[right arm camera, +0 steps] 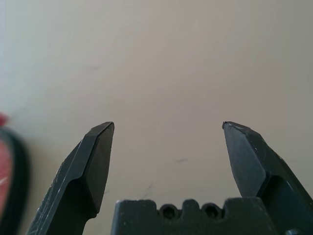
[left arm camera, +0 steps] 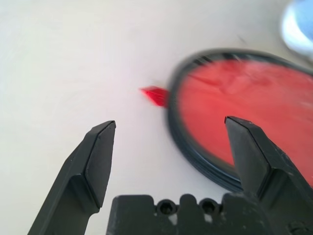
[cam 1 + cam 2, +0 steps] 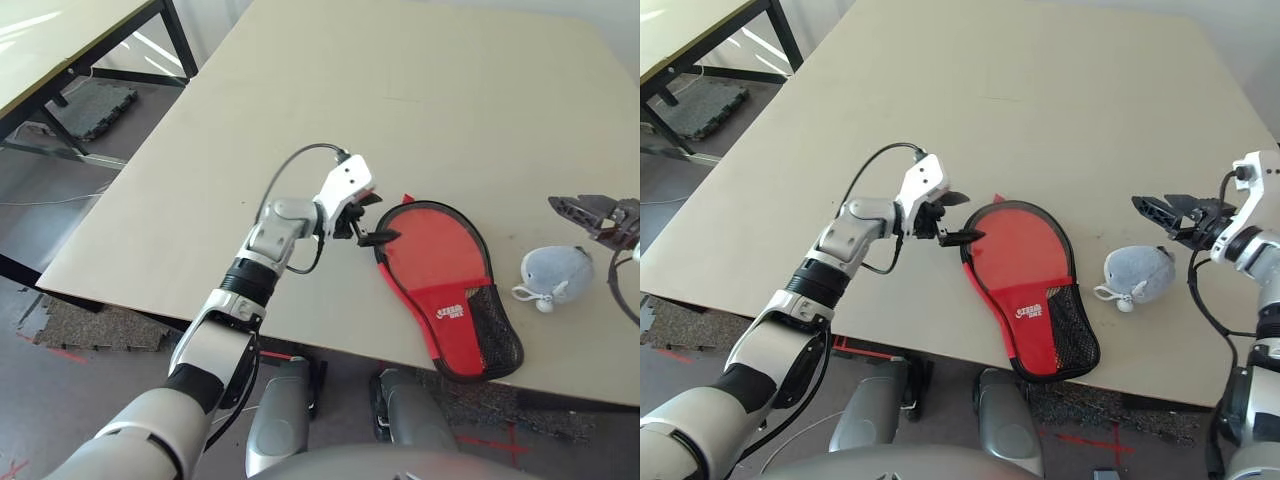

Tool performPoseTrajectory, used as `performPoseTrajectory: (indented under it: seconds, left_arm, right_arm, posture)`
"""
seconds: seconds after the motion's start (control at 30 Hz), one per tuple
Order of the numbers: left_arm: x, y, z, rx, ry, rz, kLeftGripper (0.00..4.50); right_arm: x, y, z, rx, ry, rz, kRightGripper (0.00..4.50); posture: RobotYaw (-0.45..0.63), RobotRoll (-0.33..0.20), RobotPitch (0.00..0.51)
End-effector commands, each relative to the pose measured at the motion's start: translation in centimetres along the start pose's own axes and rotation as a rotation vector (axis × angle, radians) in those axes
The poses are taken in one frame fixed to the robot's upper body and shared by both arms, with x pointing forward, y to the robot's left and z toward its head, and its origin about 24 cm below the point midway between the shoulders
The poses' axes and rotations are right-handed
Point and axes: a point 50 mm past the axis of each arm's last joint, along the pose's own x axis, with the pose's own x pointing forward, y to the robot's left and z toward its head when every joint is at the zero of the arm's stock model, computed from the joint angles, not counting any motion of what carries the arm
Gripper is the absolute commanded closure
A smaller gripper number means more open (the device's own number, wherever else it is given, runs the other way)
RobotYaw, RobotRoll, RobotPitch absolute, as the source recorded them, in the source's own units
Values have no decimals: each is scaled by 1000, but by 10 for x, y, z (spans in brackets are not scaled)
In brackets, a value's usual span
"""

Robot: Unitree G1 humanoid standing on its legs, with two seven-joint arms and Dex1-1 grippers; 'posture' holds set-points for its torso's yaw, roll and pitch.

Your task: Store the ping-pong paddle in its case and zip it.

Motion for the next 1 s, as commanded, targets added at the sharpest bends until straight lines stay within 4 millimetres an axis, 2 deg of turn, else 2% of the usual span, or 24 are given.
performPoseTrajectory:
  seconds: [0.03, 0.17, 0.23, 0.33, 0.47, 0.53, 0.7, 1.0]
  left_arm:
    - [-32, 31, 10, -32, -160, 351, 0]
    - [-82, 65, -16, 22, -163, 789, 0]
    - [-98, 71, -28, 24, -151, 900, 0]
    - [-113, 71, -48, 5, -113, 962, 0]
    - [-121, 70, -68, -26, -72, 1009, 0]
    - [-122, 71, -73, -55, -74, 1032, 0]
    - [-115, 73, -70, -61, -99, 1016, 0]
    - [-103, 75, -64, -52, -123, 976, 0]
  right_arm:
    - [-4, -9, -18, 11, -67, -192, 48]
    - [-7, -15, -22, -52, -227, -406, 48]
    - [-8, -17, -25, -32, -243, -473, 48]
    - [-10, -18, -25, -50, -281, -548, 48]
    - [-14, -23, -24, -38, -325, -662, 48]
    - [-12, -22, -25, -28, -324, -663, 48]
    - [-8, -18, -29, -29, -310, -642, 48]
    - [-16, -20, -42, -4, -303, -720, 48]
  posture:
    - [78, 0, 136]
    - [88, 0, 131]
    - [86, 0, 129]
    - [83, 0, 127]
    - [76, 0, 124]
    - [73, 0, 123]
    - [69, 0, 124]
    - [42, 0, 137]
